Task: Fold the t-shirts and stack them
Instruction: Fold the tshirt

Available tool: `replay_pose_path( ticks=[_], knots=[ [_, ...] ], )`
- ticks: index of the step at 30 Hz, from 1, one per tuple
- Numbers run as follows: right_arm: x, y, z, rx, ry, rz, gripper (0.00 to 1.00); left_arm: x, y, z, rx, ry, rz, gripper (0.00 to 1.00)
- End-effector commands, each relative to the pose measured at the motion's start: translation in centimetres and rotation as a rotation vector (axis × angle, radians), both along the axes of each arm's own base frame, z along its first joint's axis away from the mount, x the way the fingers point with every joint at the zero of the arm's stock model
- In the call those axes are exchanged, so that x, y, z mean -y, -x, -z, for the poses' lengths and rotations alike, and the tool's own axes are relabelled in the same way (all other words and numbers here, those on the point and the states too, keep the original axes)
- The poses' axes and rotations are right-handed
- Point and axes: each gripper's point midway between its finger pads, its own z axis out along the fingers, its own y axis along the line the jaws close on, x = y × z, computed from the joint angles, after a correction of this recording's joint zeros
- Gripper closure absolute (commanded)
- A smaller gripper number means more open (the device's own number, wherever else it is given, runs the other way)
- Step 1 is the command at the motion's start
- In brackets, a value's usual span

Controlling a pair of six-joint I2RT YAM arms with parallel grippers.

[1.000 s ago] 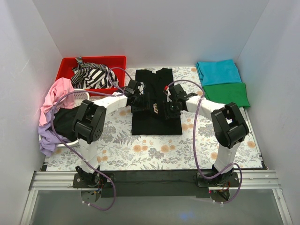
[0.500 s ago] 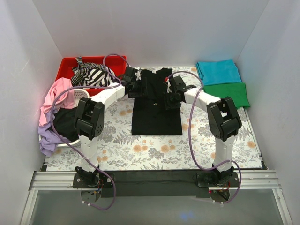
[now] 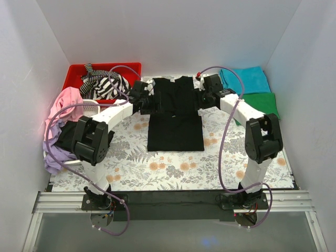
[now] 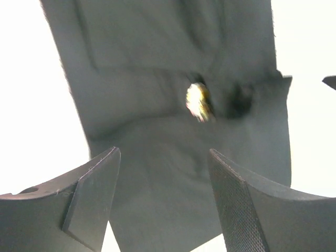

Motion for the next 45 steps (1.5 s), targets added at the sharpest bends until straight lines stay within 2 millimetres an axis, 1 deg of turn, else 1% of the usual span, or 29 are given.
replay_pose_path(
  ticks=[1,2,3,4,5,6,7,8,9,10,11,12,14,15,17,18,21,23,24,26,28,30,35,36,37,41,43,44,45],
  knots=[
    [0.7,2.7,-3.0,0.011,-0.042,0.005,0.36,1.2,5.5,-2.2,-0.059,0.147,0.107,0.34],
    [1.5,4.7,-1.0,-0.053,-0.031,0.01,0.36,0.8,6.5,-1.9,-0.072,0.148,0.101,0.34],
    [1.4,5.9,-1.7,-0.057,-0.065,-0.009,0.36,0.2,7.2,-2.5,-0.048,0.145,0.088,0.34],
    [1.9,7.9,0.2,-0.116,-0.065,-0.003,0.35,-1.5,8.8,-0.1,-0.091,0.093,0.034,0.3],
    [2.1,8.9,0.5,-0.133,-0.075,-0.006,0.35,-2.1,9.5,0.4,-0.092,0.077,0.02,0.27],
    [1.8,9.9,-0.4,-0.132,-0.117,-0.03,0.32,-2.9,10.1,-0.1,-0.074,0.071,-0.01,0.26],
    [2.0,10.8,0.1,-0.151,-0.126,-0.031,0.31,-3.9,11.4,1.4,-0.103,0.051,-0.043,0.25],
    [2.5,12.2,1.1,-0.188,-0.133,-0.025,0.29,-4.2,12.1,1.7,-0.106,0.056,-0.054,0.24],
    [2.0,13.2,0.5,-0.189,-0.171,-0.053,0.24,-4.2,12.4,1.6,-0.099,0.08,-0.07,0.23],
    [2.1,13.6,0.5,-0.196,-0.185,-0.052,0.23,-4.4,12.8,1.1,-0.084,0.094,-0.083,0.22],
    [2.2,14.0,0.4,-0.201,-0.203,-0.047,0.22,-4.7,14.0,2.1,-0.108,0.1,-0.089,0.21],
    [2.2,14.8,0.6,-0.215,-0.226,-0.051,0.21,-4.6,14.2,2.1,-0.104,0.118,-0.09,0.2],
    [2.8,15.3,1.1,-0.233,-0.235,-0.023,0.2,-5.0,14.9,2.7,-0.12,0.123,-0.113,0.2],
    [2.8,15.9,1.6,-0.258,-0.251,-0.016,0.2,-4.7,15.1,2.7,-0.126,0.137,-0.102,0.19],
    [3.3,16.1,2.2,-0.276,-0.271,0.013,0.2,-4.3,15.5,3.2,-0.149,0.155,-0.086,0.19],
    [3.3,16.8,2.9,-0.309,-0.293,0.021,0.2,-3.8,15.9,3.4,-0.167,0.186,-0.061,0.19],
    [3.2,17.0,3.7,-0.329,-0.337,0.023,0.2,-3.5,16.8,4.7,-0.201,0.211,-0.057,0.19],
    [3.1,17.3,4.3,-0.355,-0.357,0.022,0.2,-3.3,17.0,5.0,-0.207,0.221,-0.05,0.19],
    [3.0,17.6,4.8,-0.376,-0.362,0.022,0.21,-3.3,17.1,5.6,-0.23,0.217,-0.047,0.18],
    [2.5,17.9,5.4,-0.397,-0.392,0.017,0.21,-2.8,17.2,5.8,-0.245,0.237,-0.038,0.17],
    [1.9,18.4,5.5,-0.416,-0.435,0.002,0.22,-2.5,17.6,6.4,-0.275,0.253,-0.029,0.16],
    [1.4,18.8,5.7,-0.44,-0.47,-0.004,0.23,-2.2,17.6,6.5,-0.285,0.275,-0.026,0.13],
    [1.1,19.6,6.3,-0.477,-0.505,0.005,0.26,-1.6,18.6,7.0,-0.331,0.317,-0.012,0.13],
    [1.0,19.9,6.6,-0.495,-0.514,0.006,0.28,-1.6,18.7,7.1,-0.334,0.323,-0.011,0.15],
    [0.9,19.8,6.7,-0.49,-0.522,-0.001,0.3,-1.6,18.9,7.2,-0.342,0.331,-0.016,0.16],
    [0.2,20.2,7.4,-0.525,-0.56,-0.013,0.38,-1.6,20.1,8.2,-0.399,0.337,-0.017,0.29],
    [0.2,20.4,8.0,-0.542,-0.561,-0.007,0.43,-1.9,20.6,8.7,-0.413,0.33,-0.029,0.39],
    [0.2,20.4,8.2,-0.547,-0.561,-0.006,0.5,-2.0,20.8,8.8,-0.417,0.328,-0.03,0.43],
    [0.2,20.6,8.5,-0.56,-0.559,-0.001,0.52,-2.2,21.0,9.1,-0.419,0.321,-0.038,0.5]
  ],
)
